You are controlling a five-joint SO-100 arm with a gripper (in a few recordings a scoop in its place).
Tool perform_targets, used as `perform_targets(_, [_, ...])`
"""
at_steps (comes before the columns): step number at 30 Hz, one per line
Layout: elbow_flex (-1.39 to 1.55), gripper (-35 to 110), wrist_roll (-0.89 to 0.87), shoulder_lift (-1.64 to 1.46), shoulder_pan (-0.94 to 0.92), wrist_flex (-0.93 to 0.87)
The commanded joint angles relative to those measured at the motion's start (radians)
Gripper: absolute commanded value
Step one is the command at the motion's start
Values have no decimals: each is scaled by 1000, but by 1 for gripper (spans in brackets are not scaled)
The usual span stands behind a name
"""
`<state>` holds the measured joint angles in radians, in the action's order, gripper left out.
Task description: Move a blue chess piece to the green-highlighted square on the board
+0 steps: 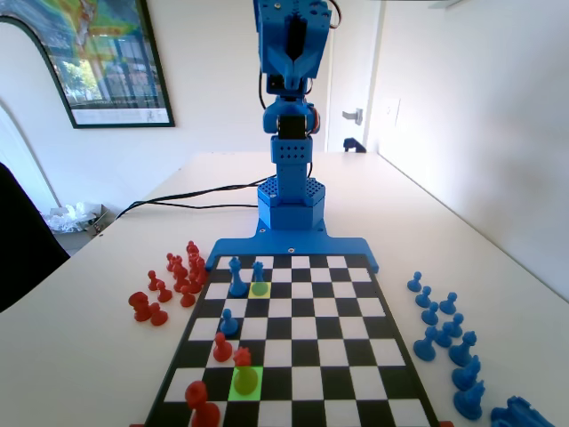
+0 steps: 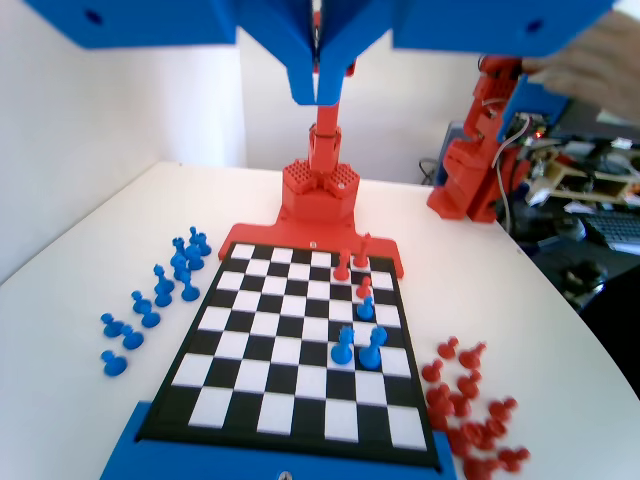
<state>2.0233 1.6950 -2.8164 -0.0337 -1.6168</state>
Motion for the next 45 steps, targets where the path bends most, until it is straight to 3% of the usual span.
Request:
perform_targets(1, [-141,1,-12,167,-28,-14])
perform_targets(15, [-540,1,-26,807,-114,-12])
perform_targets(25, [-672,1,8,1141,-160,17])
perform_targets(33, [-663,4,-6,1302,-193,187])
perform_targets(45, [-650,14,-21,1445,-164,278])
